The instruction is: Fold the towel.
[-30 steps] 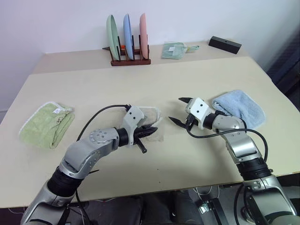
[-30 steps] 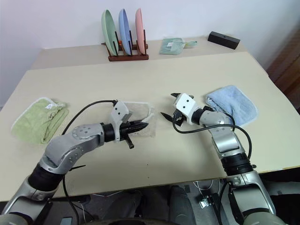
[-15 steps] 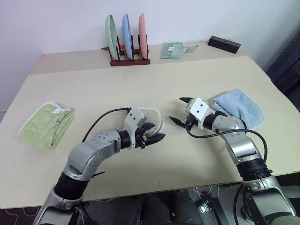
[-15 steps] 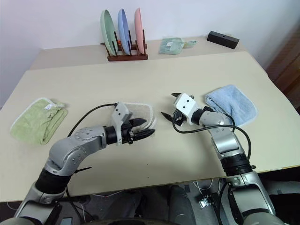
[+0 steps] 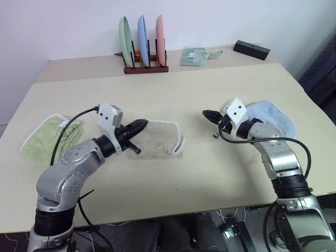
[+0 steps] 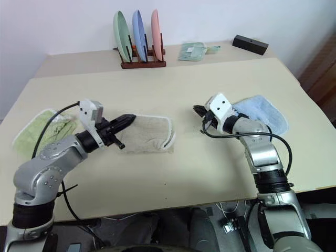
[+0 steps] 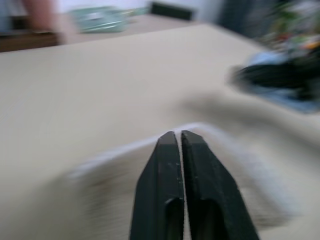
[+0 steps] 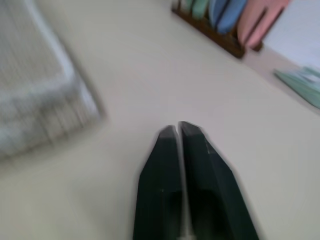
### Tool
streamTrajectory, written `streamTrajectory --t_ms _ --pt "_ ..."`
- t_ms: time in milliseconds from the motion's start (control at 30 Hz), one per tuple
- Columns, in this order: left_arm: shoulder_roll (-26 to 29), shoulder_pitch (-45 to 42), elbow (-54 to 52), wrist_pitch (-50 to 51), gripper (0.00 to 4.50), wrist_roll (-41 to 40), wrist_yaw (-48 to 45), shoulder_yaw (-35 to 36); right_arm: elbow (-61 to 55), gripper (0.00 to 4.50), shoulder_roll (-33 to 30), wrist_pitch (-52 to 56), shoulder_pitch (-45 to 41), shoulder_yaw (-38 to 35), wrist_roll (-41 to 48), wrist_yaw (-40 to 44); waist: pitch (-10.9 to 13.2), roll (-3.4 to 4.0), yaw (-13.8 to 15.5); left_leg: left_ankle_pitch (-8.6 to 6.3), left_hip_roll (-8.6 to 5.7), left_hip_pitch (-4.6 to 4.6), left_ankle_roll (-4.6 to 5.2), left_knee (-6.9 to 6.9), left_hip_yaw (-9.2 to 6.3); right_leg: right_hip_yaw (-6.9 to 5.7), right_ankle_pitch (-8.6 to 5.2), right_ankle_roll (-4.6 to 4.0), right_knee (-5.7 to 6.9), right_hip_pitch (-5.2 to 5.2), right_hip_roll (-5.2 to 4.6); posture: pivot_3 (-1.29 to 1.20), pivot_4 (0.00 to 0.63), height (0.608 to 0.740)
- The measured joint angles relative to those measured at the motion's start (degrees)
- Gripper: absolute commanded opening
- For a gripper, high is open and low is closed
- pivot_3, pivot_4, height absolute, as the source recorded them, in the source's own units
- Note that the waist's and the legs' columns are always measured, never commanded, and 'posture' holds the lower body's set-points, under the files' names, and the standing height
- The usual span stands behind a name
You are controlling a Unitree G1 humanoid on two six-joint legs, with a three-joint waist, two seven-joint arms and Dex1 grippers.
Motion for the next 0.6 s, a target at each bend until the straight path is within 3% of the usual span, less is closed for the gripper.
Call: streamTrajectory --t_ms 100,233,600 --pt "0.89 1.20 2.69 -3.01 0.00 4.75 -0.65 -3.72 -7.01 0.04 4.58 5.76 -0.51 4.58 2.29 -0.78 -0.01 0.00 0.05 0.00 -0.01 0.03 0.00 0.01 0.00 -0.01 0.00 0.00 -0.03 0.07 -0.01 0.00 0.150 0.740" --pt "-1.27 3.57 8.24 -4.94 0.00 8.57 -0.32 -6.60 -4.68 0.04 5.95 7.05 -0.49 12.64 -3.20 -2.82 0.00 -0.01 0.42 0.00 -0.08 0.01 0.01 0.07 -0.04 -0.08 0.00 0.00 -0.03 0.09 -0.04 0.00 0.150 0.740" --pt "-5.72 4.76 14.19 -10.56 0.00 12.27 -0.73 -7.51 2.95 0.04 6.72 5.29 3.50 15.75 -8.32 -4.21 -0.03 -0.01 0.25 0.00 -0.06 0.15 0.00 0.05 -0.04 -0.07 0.01 0.00 0.01 0.17 -0.04 0.00 0.150 0.740"
